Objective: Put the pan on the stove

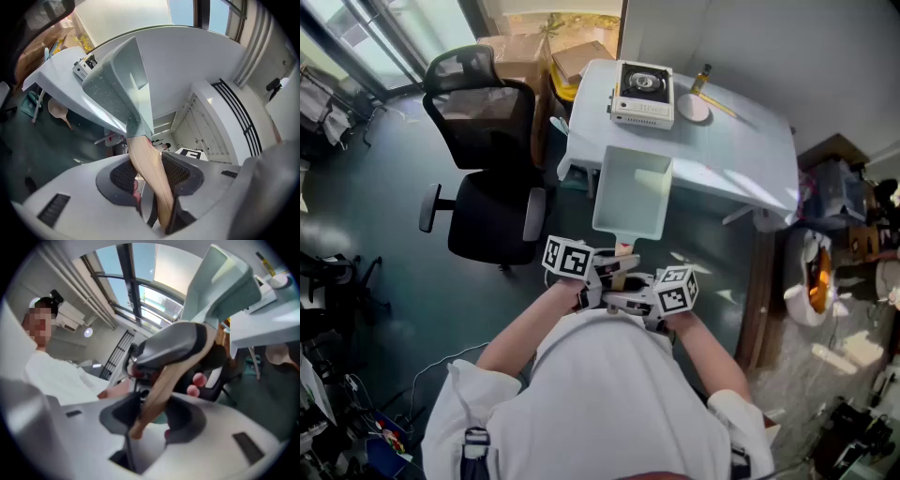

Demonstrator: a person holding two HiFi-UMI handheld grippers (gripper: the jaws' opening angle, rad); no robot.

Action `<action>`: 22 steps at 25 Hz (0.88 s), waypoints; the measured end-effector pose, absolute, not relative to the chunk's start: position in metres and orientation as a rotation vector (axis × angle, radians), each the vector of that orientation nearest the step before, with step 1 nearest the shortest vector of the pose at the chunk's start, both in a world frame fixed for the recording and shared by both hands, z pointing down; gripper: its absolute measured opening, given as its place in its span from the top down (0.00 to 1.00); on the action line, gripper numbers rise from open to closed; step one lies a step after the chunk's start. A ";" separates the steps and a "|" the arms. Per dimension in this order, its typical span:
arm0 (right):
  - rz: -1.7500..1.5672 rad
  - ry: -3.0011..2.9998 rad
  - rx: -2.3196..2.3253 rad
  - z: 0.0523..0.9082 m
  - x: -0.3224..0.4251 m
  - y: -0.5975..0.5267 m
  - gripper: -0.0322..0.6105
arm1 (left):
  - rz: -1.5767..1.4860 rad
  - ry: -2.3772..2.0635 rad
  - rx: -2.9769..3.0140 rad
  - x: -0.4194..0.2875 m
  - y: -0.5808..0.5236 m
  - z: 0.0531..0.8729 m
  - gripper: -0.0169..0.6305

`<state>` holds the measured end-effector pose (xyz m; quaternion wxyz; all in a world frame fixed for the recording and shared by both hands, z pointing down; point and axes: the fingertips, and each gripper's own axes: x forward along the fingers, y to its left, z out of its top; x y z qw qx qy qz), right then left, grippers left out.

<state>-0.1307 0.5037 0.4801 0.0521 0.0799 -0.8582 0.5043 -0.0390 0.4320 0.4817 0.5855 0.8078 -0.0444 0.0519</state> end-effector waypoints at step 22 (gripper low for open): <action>1.550 -2.602 0.308 0.482 -0.160 0.481 0.67 | 0.139 -0.065 1.886 -0.066 0.413 0.483 0.69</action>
